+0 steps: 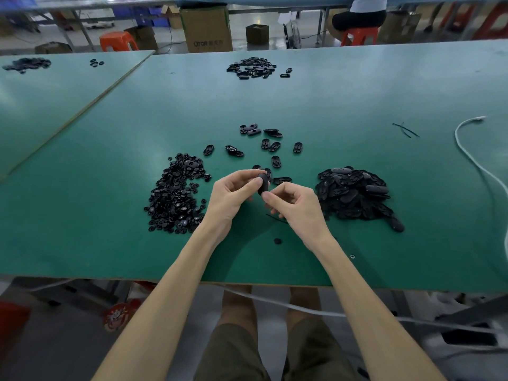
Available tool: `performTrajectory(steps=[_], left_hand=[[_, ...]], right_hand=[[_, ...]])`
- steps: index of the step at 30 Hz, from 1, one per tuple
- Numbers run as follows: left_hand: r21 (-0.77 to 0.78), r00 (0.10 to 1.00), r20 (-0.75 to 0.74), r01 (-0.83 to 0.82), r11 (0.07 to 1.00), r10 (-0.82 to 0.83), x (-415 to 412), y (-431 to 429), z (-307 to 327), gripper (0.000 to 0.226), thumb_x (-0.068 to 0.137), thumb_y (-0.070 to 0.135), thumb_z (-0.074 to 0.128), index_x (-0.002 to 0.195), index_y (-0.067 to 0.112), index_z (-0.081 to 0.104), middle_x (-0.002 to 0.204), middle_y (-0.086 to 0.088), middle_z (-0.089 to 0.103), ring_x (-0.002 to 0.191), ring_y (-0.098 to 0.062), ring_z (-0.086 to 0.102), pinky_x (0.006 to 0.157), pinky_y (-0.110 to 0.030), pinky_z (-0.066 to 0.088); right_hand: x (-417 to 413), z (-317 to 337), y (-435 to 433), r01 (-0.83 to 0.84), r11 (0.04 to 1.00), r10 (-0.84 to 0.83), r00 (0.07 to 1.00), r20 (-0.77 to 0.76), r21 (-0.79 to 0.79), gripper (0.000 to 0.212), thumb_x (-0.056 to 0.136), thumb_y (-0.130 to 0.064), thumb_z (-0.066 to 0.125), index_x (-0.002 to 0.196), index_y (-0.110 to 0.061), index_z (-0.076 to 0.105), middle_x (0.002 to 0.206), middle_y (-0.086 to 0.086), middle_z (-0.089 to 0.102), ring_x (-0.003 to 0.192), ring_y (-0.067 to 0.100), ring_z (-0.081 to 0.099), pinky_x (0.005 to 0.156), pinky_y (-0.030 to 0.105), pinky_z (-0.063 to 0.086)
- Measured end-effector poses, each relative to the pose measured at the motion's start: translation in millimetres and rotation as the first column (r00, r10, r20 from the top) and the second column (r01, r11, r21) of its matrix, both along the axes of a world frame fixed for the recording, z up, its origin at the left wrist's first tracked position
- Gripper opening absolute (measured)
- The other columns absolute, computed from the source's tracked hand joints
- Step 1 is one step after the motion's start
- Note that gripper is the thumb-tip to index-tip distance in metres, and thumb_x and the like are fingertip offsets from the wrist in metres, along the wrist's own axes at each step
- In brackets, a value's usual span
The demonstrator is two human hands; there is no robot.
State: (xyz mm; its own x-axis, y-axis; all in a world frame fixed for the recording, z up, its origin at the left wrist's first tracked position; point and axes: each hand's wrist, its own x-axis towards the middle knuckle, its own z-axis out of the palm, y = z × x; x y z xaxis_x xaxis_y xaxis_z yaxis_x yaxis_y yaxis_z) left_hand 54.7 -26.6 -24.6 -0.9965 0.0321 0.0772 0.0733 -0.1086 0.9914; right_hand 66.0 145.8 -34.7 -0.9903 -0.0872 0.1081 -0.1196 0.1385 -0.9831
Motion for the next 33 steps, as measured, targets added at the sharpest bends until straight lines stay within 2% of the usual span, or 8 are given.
performTrajectory(steps=[4,7,10,14,18,25,33], left_hand=[[-0.020,0.998,-0.017,0.054,0.998,-0.054,1.6,2.7,2.4,0.018,0.096,0.015,0.071,0.111,0.019,0.081,0.114,-0.006,0.077,0.108,-0.021,0.068,0.102,-0.048,0.048],[-0.033,0.998,-0.036,0.050,0.998,-0.051,2.2,2.4,2.4,0.021,0.098,0.015,0.069,0.114,0.023,0.080,0.111,-0.004,0.078,0.103,-0.016,0.067,0.089,-0.033,0.048],[-0.115,0.995,-0.068,0.070,0.991,-0.078,2.0,2.0,1.9,0.023,0.100,0.013,0.066,0.118,0.019,0.077,0.107,-0.002,0.079,0.092,-0.011,0.068,0.078,-0.020,0.049],[-0.159,0.984,-0.079,0.143,0.977,-0.157,2.5,3.3,1.6,0.025,0.100,0.010,0.065,0.117,0.023,0.077,0.111,0.001,0.078,0.102,-0.010,0.072,0.082,-0.014,0.050],[-0.163,0.979,-0.078,0.175,0.971,-0.189,2.2,3.0,1.3,0.032,0.099,0.006,0.065,0.117,0.029,0.078,0.114,-0.003,0.077,0.105,-0.012,0.071,0.090,-0.017,0.051],[-0.179,0.979,-0.095,0.163,0.970,-0.182,-0.3,2.4,-0.6,0.035,0.097,0.005,0.067,0.115,0.032,0.079,0.110,-0.018,0.075,0.098,-0.017,0.070,0.099,-0.028,0.054],[-0.156,0.980,-0.097,0.158,0.975,-0.174,-0.3,2.9,-0.4,0.032,0.095,0.002,0.069,0.118,0.023,0.078,0.113,-0.017,0.075,0.099,-0.020,0.069,0.095,-0.025,0.055]], right_hand=[[0.2,-0.6,-1.6,-0.009,0.998,0.009,1.000,-0.004,0.059,0.020,0.092,-0.027,0.080,0.077,-0.018,0.072,0.073,0.003,0.075,0.067,0.018,0.070,0.065,0.023,0.052],[0.0,-0.2,-1.4,0.019,0.999,-0.019,1.000,-0.005,0.043,0.020,0.092,-0.030,0.080,0.081,-0.016,0.072,0.073,0.001,0.074,0.062,0.014,0.068,0.065,0.025,0.053],[-0.2,0.5,0.0,0.092,0.995,-0.092,0.996,-0.009,-0.025,0.021,0.099,-0.033,0.072,0.091,-0.013,0.072,0.078,0.000,0.076,0.060,0.011,0.065,0.059,0.019,0.048],[-0.8,-0.5,0.5,0.116,0.993,-0.117,0.993,-0.006,-0.033,0.018,0.103,-0.028,0.066,0.096,-0.013,0.071,0.080,-0.002,0.079,0.061,0.011,0.065,0.056,0.016,0.044],[-1.1,-0.8,0.7,0.151,0.987,-0.151,0.989,0.001,-0.051,0.018,0.102,-0.027,0.067,0.092,-0.012,0.070,0.077,-0.002,0.078,0.061,0.011,0.066,0.057,0.017,0.044],[-0.5,0.3,1.2,0.165,0.984,-0.165,0.986,0.005,-0.071,0.018,0.101,-0.025,0.068,0.090,-0.011,0.070,0.075,-0.001,0.077,0.060,0.011,0.066,0.057,0.017,0.045],[-0.9,-0.2,1.2,0.151,0.985,-0.151,0.988,0.002,-0.085,0.018,0.101,-0.026,0.069,0.091,-0.011,0.070,0.077,0.001,0.078,0.060,0.011,0.066,0.057,0.017,0.045]])
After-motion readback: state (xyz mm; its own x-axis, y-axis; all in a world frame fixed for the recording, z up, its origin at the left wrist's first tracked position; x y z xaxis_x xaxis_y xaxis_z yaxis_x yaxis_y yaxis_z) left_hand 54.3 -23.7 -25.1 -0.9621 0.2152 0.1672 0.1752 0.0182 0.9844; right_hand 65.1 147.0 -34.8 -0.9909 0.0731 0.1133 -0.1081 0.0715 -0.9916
